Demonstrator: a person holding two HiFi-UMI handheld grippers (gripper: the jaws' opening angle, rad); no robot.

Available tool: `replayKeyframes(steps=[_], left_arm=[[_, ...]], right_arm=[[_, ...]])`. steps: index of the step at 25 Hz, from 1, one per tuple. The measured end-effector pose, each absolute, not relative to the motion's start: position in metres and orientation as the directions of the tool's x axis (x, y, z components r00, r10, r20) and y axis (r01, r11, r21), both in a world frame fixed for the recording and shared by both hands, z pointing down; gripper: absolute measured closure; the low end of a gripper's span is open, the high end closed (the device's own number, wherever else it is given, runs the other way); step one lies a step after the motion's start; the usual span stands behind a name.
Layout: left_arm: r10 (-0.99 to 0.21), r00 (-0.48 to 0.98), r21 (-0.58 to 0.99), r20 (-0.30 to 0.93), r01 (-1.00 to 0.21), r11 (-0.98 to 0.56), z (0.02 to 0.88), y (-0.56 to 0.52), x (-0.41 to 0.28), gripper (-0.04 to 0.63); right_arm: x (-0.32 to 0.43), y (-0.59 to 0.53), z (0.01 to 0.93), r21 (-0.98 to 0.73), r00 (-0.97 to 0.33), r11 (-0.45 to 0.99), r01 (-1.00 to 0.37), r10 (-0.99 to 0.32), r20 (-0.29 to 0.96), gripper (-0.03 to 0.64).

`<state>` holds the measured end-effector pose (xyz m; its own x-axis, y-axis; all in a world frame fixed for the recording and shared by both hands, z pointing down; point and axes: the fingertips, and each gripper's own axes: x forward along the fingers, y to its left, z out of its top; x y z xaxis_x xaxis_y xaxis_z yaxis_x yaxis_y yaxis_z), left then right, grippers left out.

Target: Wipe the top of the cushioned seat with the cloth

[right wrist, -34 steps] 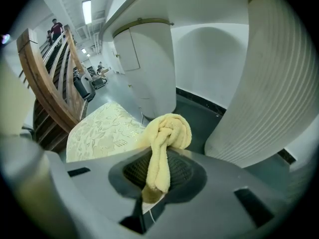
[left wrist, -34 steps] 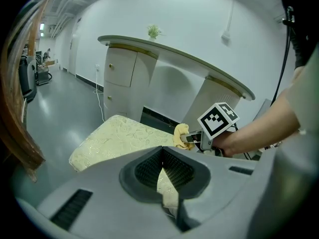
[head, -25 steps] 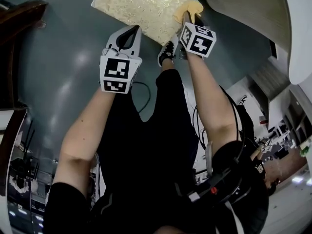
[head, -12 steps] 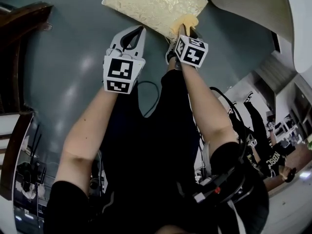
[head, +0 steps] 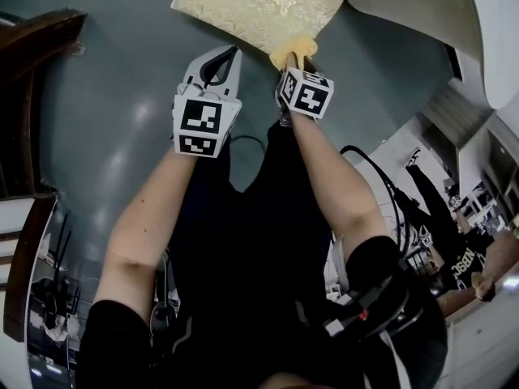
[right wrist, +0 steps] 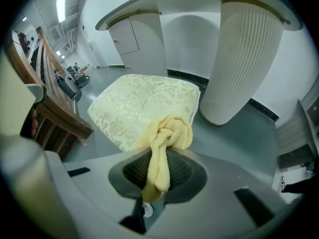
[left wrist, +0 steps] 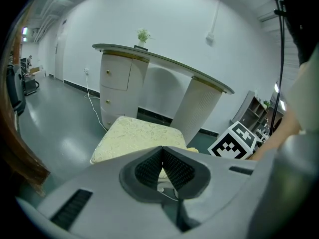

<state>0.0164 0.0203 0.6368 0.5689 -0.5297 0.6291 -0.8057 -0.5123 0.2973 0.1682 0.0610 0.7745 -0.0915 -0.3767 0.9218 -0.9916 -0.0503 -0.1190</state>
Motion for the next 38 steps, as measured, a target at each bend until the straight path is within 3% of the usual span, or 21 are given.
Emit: replayKeyframes(steps=[4,10,20,26,38], left_arm=[[-0.530,0.576,0.307,0.622,-0.803,-0.511,0.611,0.024,0.010,0.594],[-0.527,0.592,0.308,0.610,-0.790,-0.530,0.578,0.019,0.005,0.594],[-0.587,0.484,0.322,0.648,-0.874,-0.365,0.626,-0.031,0.025,0.593],[-0.608,0.410,0.324,0.680,-0.912,-0.253,0.644,-0.039,0.014,0.593],[-0.621,0.407,0.287,0.670,-0.914,-0.288,0.620,-0.036,-0.024,0.593]], right_arm=[[0.175,0.071,0.749,-0.177,-0.144,-0.098,-0.979,-0.280,0.949,0.557],[0.202,-0.015,0.694,-0.185,-0.155,-0.034,-0.982,-0.410,0.899,0.557],[0.227,-0.130,0.769,-0.159,-0.166,0.052,-0.986,-0.396,0.903,0.557],[0.212,-0.118,0.772,-0.029,-0.065,0.100,-0.995,-0.377,0.924,0.560],[0.150,-0.035,0.771,-0.087,-0.102,0.063,-0.994,-0.311,0.945,0.560]])
